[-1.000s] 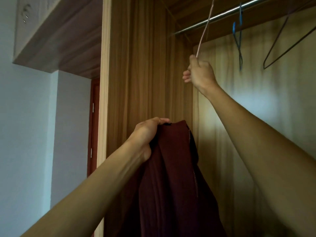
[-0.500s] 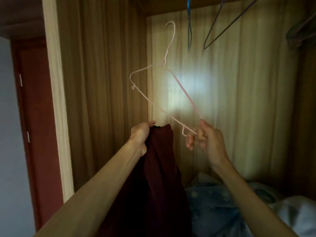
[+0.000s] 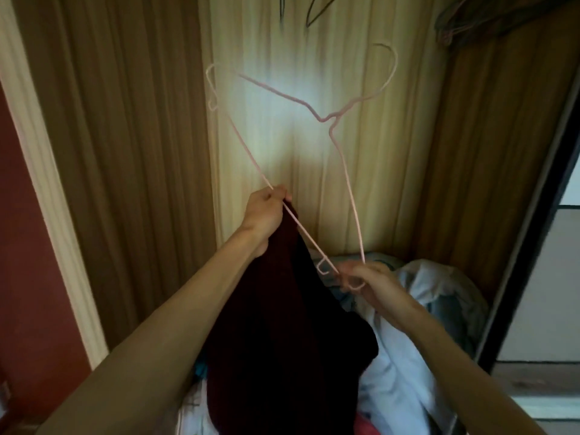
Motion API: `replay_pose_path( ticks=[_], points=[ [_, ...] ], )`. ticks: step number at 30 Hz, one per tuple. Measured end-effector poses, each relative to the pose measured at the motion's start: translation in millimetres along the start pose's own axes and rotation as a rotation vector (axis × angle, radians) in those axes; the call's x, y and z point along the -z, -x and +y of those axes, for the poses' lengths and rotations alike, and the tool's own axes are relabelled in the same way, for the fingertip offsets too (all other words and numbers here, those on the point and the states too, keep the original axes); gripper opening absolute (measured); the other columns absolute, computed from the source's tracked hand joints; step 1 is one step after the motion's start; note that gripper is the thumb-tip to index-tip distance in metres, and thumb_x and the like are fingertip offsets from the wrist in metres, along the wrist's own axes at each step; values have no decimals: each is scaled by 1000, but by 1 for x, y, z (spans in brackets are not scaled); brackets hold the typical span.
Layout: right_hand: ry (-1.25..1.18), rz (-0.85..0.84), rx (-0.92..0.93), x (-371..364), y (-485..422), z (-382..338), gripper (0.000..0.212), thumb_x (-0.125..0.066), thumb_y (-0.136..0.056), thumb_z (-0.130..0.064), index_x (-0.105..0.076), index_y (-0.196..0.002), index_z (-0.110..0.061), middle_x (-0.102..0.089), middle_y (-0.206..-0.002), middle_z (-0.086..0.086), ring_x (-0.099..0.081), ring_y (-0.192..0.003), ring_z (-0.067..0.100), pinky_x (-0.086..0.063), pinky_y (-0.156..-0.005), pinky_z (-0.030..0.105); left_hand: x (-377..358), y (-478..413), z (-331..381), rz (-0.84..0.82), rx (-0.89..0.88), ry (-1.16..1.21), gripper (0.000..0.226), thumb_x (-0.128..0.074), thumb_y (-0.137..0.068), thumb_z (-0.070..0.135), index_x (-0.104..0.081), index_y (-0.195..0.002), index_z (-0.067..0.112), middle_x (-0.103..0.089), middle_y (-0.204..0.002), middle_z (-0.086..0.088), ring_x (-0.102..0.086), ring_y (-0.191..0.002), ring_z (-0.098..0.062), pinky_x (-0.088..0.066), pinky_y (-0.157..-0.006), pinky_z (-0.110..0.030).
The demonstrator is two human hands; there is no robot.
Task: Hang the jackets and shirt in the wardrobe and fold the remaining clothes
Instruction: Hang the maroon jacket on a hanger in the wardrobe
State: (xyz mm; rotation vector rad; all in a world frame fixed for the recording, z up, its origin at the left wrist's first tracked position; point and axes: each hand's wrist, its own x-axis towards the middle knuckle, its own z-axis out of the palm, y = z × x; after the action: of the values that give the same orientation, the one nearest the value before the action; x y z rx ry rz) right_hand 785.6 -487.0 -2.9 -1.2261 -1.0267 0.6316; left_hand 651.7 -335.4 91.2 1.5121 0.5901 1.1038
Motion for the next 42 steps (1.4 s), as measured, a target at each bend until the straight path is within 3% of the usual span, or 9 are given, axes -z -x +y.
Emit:
replay_pose_path(
  ticks=[5,8,12,16,18,21,24,28,42],
  points=[
    [-74,-7,74,24,8,-47,28,-71,-81,-15,-73,-110,-17,-74,-107,8,-68,-106,25,-52,-86,30,-25,24,9,-112,-113,-228,40,-48,-103,16,-56,-64,14,-57,-71,1,-53,-50,8,-37,-52,-2],
    [-329,-24,118,29,5,-87,33,-70,-83,-20,-62,-115,-15,-74,-95,7,-71,-78,17,-55,-65,22,-38,41,4,-160,-106,-345,40,-50,-102,18,-60,-64,15,-60,-71,-4,-56,-59,-3,-42,-54,-6],
    [-547,29,95,61,4,-113,49,-60,-93,-45,-51,-131,-16,-62,-80,2,-48,-54,8,-42,-49,19,-46,70,-3,-212,-66,-459,39,-52,-102,22,-65,-66,17,-68,-86,-13,-60,-83,-12,-44,-66,-11],
    [-578,-4,15,82,17,-89,47,-39,-103,-48,-59,-133,-17,-47,-65,-5,-24,-44,3,-20,-36,15,-47,100,-8,-322,48,-480,24,-65,-94,36,-77,-101,17,-70,-115,4,-58,-112,-5,-40,-99,-18],
    [-547,-35,-38,90,31,-73,45,-37,-103,-46,-63,-128,-18,-45,-60,-6,-21,-43,3,-14,-37,17,-38,112,-14,-308,102,-513,41,-77,-83,37,-71,-121,24,-64,-127,10,-52,-121,-4,-35,-104,-20],
    [-337,-112,-140,105,51,-37,41,-46,-97,-45,-66,-121,-18,-42,-59,-5,-20,-39,1,-10,-37,18,-17,131,-35,-167,185,-563,57,-84,-77,13,-64,-129,26,-63,-124,7,-55,-120,-8,-41,-95,-15],
    [-92,-167,-209,115,70,7,31,-47,-101,-37,-70,-116,-21,-39,-59,-3,-22,-39,4,-14,-33,16,3,149,-58,-99,214,-752,64,-72,-76,-11,-65,-127,26,-66,-125,-5,-67,-105,-20,-54,-85,-26],
    [-3,-216,-315,131,105,46,25,-60,-93,-31,-73,-111,-19,-41,-55,-2,-25,-42,5,-16,-35,15,17,174,-74,-89,205,-948,62,-62,-77,-11,-65,-129,22,-72,-109,-7,-72,-87,-27,-61,-77,-42],
    [77,-286,-400,152,176,114,19,-66,-87,-26,-80,-97,-17,-44,-57,2,-35,-47,9,-23,-42,19,17,211,-109,-138,184,-1053,45,-62,-83,-2,-74,-114,28,-72,-107,3,-71,-89,-16,-59,-84,-35]
  ],
)
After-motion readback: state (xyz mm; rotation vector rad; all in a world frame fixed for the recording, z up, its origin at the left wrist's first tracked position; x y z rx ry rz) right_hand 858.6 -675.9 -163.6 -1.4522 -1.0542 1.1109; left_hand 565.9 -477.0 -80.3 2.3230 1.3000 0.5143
